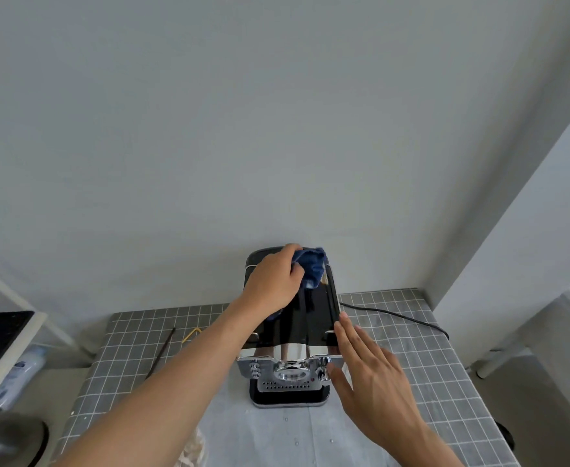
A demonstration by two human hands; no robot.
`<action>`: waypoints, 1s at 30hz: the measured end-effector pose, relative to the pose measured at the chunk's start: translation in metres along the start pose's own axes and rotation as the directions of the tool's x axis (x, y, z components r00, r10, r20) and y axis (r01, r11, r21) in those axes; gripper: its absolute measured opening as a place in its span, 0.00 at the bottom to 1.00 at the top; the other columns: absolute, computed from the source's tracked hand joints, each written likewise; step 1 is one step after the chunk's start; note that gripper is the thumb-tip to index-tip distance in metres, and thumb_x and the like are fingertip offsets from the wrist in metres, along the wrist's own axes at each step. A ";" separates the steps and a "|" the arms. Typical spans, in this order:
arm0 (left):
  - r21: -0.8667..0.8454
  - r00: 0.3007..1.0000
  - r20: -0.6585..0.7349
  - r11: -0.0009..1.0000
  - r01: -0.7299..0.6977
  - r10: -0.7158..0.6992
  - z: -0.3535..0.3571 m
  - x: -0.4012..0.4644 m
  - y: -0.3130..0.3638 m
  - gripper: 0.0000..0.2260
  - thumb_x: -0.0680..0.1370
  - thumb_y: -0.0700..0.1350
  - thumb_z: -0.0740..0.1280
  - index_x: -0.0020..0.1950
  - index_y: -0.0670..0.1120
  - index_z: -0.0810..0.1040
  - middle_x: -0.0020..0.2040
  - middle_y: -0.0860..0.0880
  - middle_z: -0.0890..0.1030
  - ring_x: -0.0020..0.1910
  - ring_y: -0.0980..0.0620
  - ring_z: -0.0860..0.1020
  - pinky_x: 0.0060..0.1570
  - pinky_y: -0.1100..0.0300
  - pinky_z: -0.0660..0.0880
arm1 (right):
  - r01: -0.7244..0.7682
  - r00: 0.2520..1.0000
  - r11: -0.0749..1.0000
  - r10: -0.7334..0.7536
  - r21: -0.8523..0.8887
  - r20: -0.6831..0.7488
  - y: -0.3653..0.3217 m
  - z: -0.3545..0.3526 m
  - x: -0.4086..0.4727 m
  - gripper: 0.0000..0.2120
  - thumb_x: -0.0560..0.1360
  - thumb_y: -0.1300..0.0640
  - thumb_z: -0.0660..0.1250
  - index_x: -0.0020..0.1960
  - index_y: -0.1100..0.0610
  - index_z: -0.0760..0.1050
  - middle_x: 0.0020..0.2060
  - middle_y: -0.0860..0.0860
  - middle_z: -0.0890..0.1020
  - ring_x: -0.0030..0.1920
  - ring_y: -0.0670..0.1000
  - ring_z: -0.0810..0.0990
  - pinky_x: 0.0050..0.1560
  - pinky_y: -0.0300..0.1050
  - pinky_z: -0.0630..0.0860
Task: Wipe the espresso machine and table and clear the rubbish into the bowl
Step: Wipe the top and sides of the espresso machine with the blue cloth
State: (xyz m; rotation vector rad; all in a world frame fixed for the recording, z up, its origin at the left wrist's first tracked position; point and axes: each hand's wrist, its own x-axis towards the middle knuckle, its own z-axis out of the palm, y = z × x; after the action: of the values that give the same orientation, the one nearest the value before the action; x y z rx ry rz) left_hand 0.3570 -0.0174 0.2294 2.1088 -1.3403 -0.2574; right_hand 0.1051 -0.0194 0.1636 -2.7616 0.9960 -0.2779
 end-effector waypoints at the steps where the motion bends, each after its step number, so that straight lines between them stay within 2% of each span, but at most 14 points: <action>1: -0.141 0.999 -0.015 0.989 0.049 -0.052 -0.004 0.000 0.002 0.15 0.83 0.44 0.59 0.69 0.50 0.73 0.54 0.48 0.83 0.48 0.49 0.82 0.49 0.48 0.80 | -0.001 1.000 1.000 0.001 0.003 -0.001 0.000 0.000 0.000 0.31 0.83 0.38 0.50 0.82 0.49 0.51 0.82 0.44 0.49 0.80 0.48 0.56 0.74 0.54 0.64; 3: -0.349 0.988 -0.031 0.928 0.132 -0.152 -0.009 0.002 0.002 0.12 0.82 0.43 0.60 0.65 0.49 0.75 0.50 0.50 0.83 0.46 0.52 0.82 0.44 0.52 0.78 | 0.000 1.000 1.000 0.000 0.006 0.010 -0.001 0.000 0.000 0.32 0.83 0.38 0.49 0.82 0.49 0.49 0.81 0.43 0.46 0.80 0.47 0.53 0.75 0.53 0.62; 6: -0.395 0.972 -0.078 0.902 0.173 -0.221 -0.009 0.005 -0.010 0.14 0.82 0.42 0.61 0.67 0.48 0.74 0.55 0.49 0.82 0.52 0.50 0.81 0.45 0.58 0.76 | 0.001 1.000 1.000 -0.002 0.011 0.015 -0.001 -0.001 0.000 0.32 0.83 0.37 0.48 0.82 0.48 0.45 0.81 0.42 0.43 0.80 0.46 0.50 0.76 0.51 0.59; 7: -0.331 0.973 -0.100 0.929 0.164 -0.208 -0.008 0.004 -0.017 0.17 0.82 0.42 0.62 0.71 0.48 0.71 0.60 0.47 0.81 0.57 0.48 0.80 0.50 0.56 0.77 | 0.000 1.000 1.000 0.000 0.013 0.014 -0.002 -0.002 0.000 0.32 0.83 0.38 0.49 0.82 0.48 0.45 0.81 0.41 0.42 0.80 0.46 0.50 0.76 0.50 0.58; 10: 0.054 0.987 -0.143 0.996 0.077 -0.069 -0.007 -0.005 -0.035 0.30 0.80 0.38 0.65 0.79 0.51 0.62 0.75 0.45 0.69 0.70 0.44 0.70 0.65 0.46 0.74 | 0.005 1.000 1.000 -0.005 0.017 0.009 -0.002 -0.002 0.000 0.32 0.83 0.38 0.49 0.82 0.48 0.45 0.81 0.41 0.42 0.80 0.45 0.50 0.75 0.48 0.58; 12: 0.217 0.993 -0.091 0.975 -0.049 0.071 -0.010 -0.009 -0.037 0.29 0.79 0.35 0.64 0.79 0.52 0.65 0.80 0.47 0.62 0.76 0.44 0.63 0.71 0.44 0.68 | 0.009 1.000 1.000 -0.009 0.024 0.003 -0.002 -0.001 0.000 0.32 0.83 0.38 0.49 0.82 0.48 0.44 0.81 0.41 0.41 0.80 0.45 0.49 0.76 0.49 0.58; 14: 0.249 0.994 0.042 0.962 -0.109 0.102 -0.009 -0.011 -0.038 0.23 0.82 0.40 0.60 0.78 0.51 0.68 0.82 0.48 0.59 0.80 0.45 0.57 0.77 0.45 0.61 | 0.009 1.000 1.000 -0.009 0.029 0.006 -0.002 -0.001 -0.001 0.32 0.83 0.38 0.49 0.82 0.48 0.43 0.81 0.41 0.40 0.80 0.44 0.49 0.76 0.49 0.59; 17: 0.282 0.981 0.194 0.956 -0.077 0.022 -0.006 -0.013 -0.035 0.23 0.85 0.48 0.56 0.81 0.49 0.62 0.84 0.47 0.51 0.82 0.46 0.48 0.79 0.46 0.56 | 0.014 1.000 1.000 -0.014 0.019 0.002 -0.002 0.001 -0.001 0.32 0.83 0.38 0.48 0.82 0.47 0.41 0.81 0.40 0.39 0.80 0.44 0.48 0.76 0.47 0.57; 20: 0.291 0.984 0.167 0.951 -0.102 0.054 -0.005 -0.011 -0.025 0.23 0.83 0.43 0.61 0.79 0.45 0.66 0.81 0.44 0.59 0.80 0.44 0.56 0.76 0.51 0.57 | 0.012 1.000 1.000 -0.012 0.017 0.002 -0.002 0.002 0.000 0.32 0.83 0.38 0.47 0.82 0.47 0.40 0.80 0.40 0.37 0.80 0.43 0.46 0.76 0.45 0.53; 22: 0.200 0.993 0.104 0.977 -0.080 0.060 -0.007 -0.011 -0.022 0.23 0.79 0.37 0.64 0.76 0.43 0.70 0.78 0.45 0.66 0.77 0.46 0.63 0.72 0.59 0.58 | 0.008 1.000 1.000 -0.008 0.019 0.001 -0.002 0.003 0.000 0.32 0.83 0.37 0.47 0.82 0.47 0.40 0.80 0.40 0.37 0.80 0.43 0.46 0.76 0.45 0.53; 25: 0.017 0.990 0.117 0.996 -0.084 0.081 -0.016 -0.022 -0.025 0.29 0.77 0.32 0.63 0.78 0.47 0.68 0.80 0.50 0.66 0.77 0.51 0.65 0.70 0.66 0.61 | 0.003 1.000 0.999 -0.003 0.041 -0.013 -0.002 0.005 0.000 0.32 0.83 0.37 0.48 0.82 0.47 0.44 0.81 0.41 0.42 0.80 0.44 0.51 0.75 0.48 0.60; 27: -0.044 0.973 0.162 0.986 -0.160 0.165 -0.022 -0.035 -0.026 0.31 0.76 0.30 0.63 0.78 0.50 0.70 0.78 0.54 0.68 0.73 0.54 0.70 0.62 0.73 0.66 | -0.002 1.000 0.998 0.003 0.061 -0.017 -0.003 0.005 0.000 0.32 0.83 0.37 0.48 0.82 0.47 0.47 0.81 0.41 0.44 0.80 0.44 0.52 0.74 0.49 0.65; 28: -0.064 0.961 0.183 0.978 -0.201 0.209 -0.024 -0.040 -0.026 0.32 0.76 0.30 0.62 0.77 0.52 0.70 0.78 0.56 0.68 0.73 0.55 0.70 0.61 0.73 0.67 | -0.001 1.000 0.998 0.002 0.062 -0.019 -0.003 0.006 0.001 0.32 0.83 0.37 0.47 0.82 0.47 0.46 0.81 0.41 0.44 0.80 0.44 0.52 0.74 0.48 0.64; 30: 0.030 0.940 0.202 0.957 -0.288 0.277 -0.022 -0.047 -0.023 0.32 0.76 0.33 0.62 0.78 0.55 0.68 0.81 0.58 0.63 0.77 0.56 0.64 0.69 0.62 0.67 | 0.003 1.000 0.998 -0.001 0.061 -0.026 -0.003 0.006 0.000 0.32 0.83 0.37 0.47 0.82 0.47 0.45 0.81 0.41 0.43 0.79 0.43 0.51 0.74 0.47 0.62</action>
State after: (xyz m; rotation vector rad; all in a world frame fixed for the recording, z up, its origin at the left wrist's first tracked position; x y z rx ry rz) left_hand 0.3624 0.0388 0.2253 1.9445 -1.7662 -0.3135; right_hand 0.1084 -0.0163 0.1582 -2.7108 0.9743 -0.3389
